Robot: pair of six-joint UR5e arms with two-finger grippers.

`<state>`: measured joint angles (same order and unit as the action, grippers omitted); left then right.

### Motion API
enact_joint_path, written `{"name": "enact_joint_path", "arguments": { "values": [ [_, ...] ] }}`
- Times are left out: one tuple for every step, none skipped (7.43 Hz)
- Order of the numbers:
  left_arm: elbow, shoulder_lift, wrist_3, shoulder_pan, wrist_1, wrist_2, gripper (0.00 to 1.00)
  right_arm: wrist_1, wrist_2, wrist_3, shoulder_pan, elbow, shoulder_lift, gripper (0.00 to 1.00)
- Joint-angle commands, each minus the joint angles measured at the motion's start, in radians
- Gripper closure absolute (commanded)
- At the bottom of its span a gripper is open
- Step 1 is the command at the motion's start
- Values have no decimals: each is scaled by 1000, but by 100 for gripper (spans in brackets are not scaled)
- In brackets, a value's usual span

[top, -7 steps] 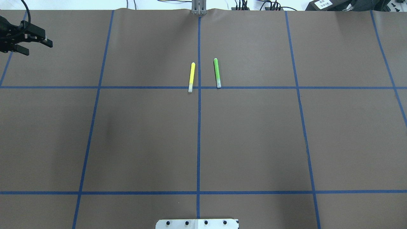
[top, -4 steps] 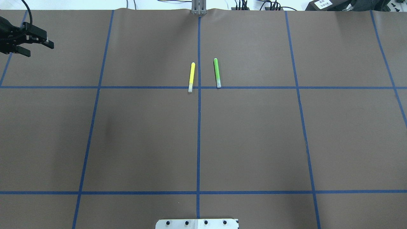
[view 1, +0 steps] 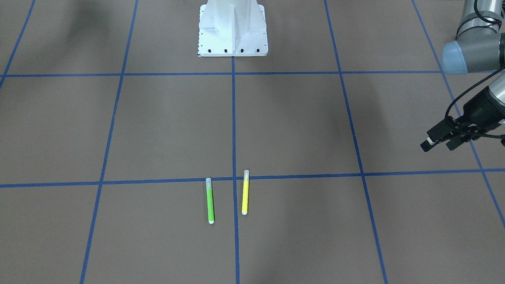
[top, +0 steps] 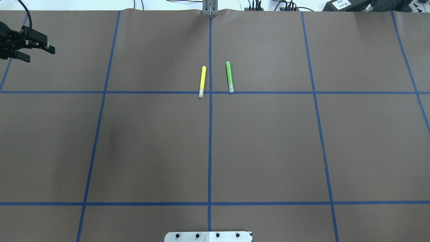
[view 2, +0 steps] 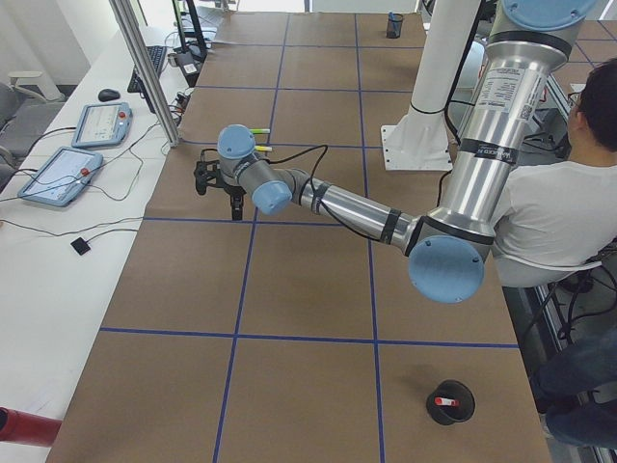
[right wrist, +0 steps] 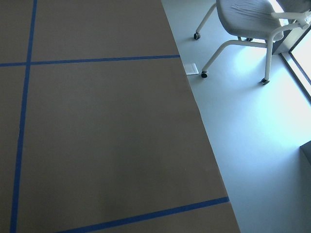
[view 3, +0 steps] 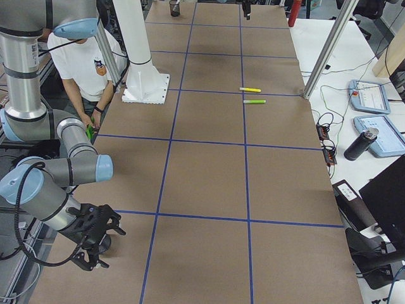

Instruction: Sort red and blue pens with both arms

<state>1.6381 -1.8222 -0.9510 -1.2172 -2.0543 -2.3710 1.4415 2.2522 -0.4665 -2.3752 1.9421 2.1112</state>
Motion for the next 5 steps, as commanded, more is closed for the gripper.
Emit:
{"name": "enact_joint_path", "arguments": {
  "values": [
    [5,15,36,-8,-1,-4,2,7,0,240,251,-32,-162,0],
    [20,46,78,-13,-1,-4,2,7,0,290,349,-88,-259,0],
    [29,67,121,-27,0,-4,2,5,-6,334,467,-163,-355,0],
    [38,93,161,-34,0,-4,2,7,-8,354,560,-261,-473,0],
    [42,122,225,-45,2,-5,2,11,-6,368,644,-347,-582,0]
  ]
}}
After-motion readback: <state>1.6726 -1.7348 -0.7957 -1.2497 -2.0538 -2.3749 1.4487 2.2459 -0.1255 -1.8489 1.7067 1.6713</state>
